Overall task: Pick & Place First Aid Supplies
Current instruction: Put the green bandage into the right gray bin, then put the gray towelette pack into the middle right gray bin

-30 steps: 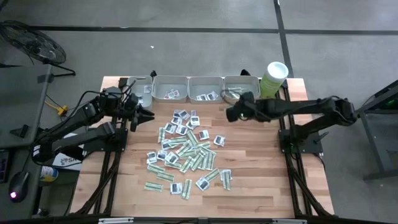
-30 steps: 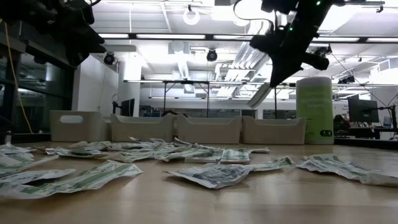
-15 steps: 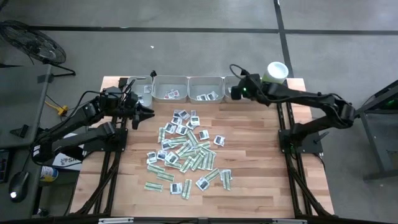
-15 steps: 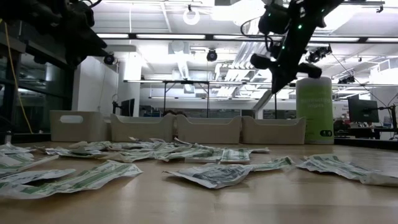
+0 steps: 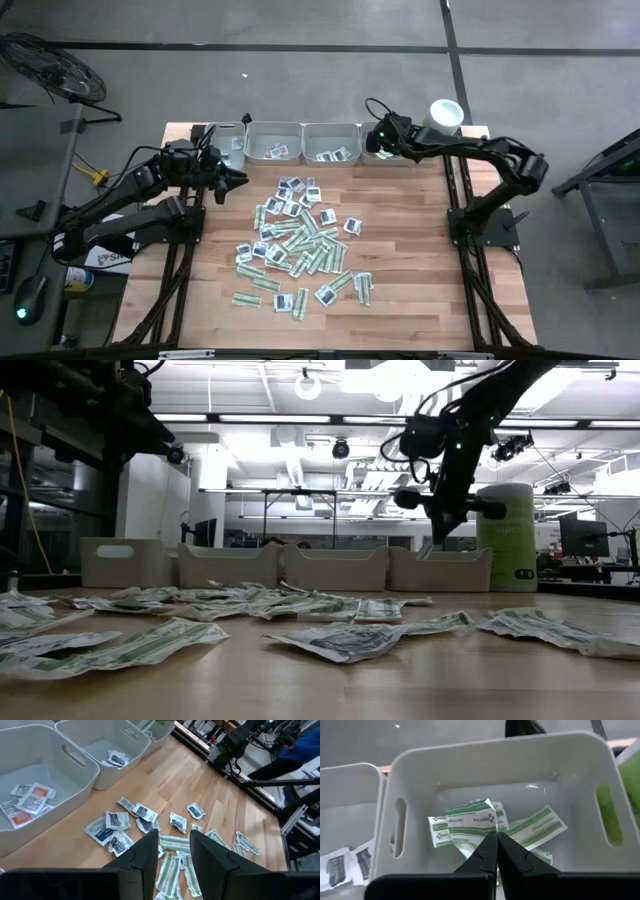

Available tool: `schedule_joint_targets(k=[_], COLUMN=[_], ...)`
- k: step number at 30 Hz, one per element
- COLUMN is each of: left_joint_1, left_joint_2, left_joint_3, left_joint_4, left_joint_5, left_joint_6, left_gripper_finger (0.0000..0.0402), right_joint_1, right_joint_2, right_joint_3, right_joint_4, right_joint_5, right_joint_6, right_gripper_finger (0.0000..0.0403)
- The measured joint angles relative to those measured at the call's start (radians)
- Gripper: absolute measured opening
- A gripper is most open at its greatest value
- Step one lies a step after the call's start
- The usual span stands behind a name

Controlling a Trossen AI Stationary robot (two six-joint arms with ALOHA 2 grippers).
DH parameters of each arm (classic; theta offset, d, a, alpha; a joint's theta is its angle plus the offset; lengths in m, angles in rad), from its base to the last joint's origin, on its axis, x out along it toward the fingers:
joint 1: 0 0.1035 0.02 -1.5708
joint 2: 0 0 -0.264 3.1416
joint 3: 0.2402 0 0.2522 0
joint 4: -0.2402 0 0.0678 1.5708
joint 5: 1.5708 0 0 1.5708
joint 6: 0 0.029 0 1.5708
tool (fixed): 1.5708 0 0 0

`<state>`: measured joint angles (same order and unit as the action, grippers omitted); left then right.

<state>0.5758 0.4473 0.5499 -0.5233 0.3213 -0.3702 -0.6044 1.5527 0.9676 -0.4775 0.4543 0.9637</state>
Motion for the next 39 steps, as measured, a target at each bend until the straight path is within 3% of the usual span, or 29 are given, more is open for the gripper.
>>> schedule_joint_targets(k=[11,22,27,34,39], left_joint_1=[0.000,0.000,0.000,0.000,0.000], left_joint_2=[0.000,0.000,0.000,0.000,0.000], left_joint_3=[0.000,0.000,0.000,0.000,0.000], left_joint_4=[0.000,-0.001,-0.003,-0.003,-0.003], left_joint_5=[-0.003,0.001,0.010,0.010,0.011], left_joint_6=[-0.005,-0.005,-0.005,-0.002,0.004], left_gripper_finger=[0.0112,0.0112,0.0112,0.0112,0.0112], right_joint_1=[0.000,-0.024,-0.026,-0.025,0.001], right_joint_2=[0.013,0.008,-0.045,-0.137,-0.190], right_joint_3=[0.000,0.000,0.000,0.000,0.000], right_joint_4=[0.025,0.016,0.021,-0.023,-0.033], right_joint_5=[-0.020,-0.105,-0.111,-0.118,-0.195], right_joint_6=[-0.028,-0.030,-0.060,-0.082,-0.082], right_gripper_finger=[0.0006,0.0120,0.0154,0.0161,0.0162])
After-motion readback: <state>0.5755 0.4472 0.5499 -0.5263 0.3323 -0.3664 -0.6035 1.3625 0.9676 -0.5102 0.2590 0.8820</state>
